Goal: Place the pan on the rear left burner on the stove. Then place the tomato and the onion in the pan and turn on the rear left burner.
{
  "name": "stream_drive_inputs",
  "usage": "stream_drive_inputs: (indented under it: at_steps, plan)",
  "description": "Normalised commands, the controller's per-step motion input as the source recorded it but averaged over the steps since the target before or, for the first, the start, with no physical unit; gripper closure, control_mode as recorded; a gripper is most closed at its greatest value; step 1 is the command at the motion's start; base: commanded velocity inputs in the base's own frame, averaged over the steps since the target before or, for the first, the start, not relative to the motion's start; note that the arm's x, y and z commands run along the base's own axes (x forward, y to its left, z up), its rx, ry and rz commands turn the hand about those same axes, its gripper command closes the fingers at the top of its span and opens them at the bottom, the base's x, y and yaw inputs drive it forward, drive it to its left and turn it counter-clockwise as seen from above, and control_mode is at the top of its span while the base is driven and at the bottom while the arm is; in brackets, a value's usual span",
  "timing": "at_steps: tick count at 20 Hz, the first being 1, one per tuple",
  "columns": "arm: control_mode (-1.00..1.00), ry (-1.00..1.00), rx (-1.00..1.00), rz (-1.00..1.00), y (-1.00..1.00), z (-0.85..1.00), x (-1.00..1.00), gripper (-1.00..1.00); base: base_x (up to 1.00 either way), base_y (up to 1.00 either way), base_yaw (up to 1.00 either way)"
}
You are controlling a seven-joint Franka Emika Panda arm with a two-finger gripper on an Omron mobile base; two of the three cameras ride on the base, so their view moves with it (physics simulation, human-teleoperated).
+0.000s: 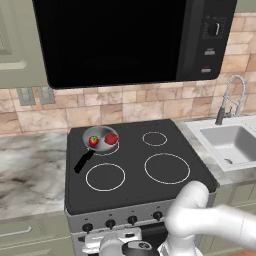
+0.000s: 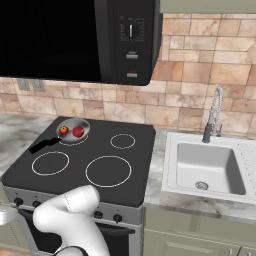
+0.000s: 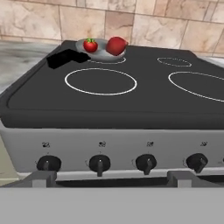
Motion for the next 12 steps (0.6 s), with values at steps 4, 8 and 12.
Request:
stream_drive_inputs:
  at_steps: [4, 8, 12]
  plan:
    - [-1.00, 0.00, 0.00, -0.03, 0.00, -0.21, 0.04, -1.00, 0.00, 0.00, 0.00]
    - [-1.00, 0.00, 0.00, -0.03, 0.00, -0.21, 0.00, -1.00, 0.00, 0.00, 0.00]
    - [-1.00, 0.00, 0.00, -0.03, 0.00, -0.18, 0.00, -1.00, 0.00, 0.00, 0.00]
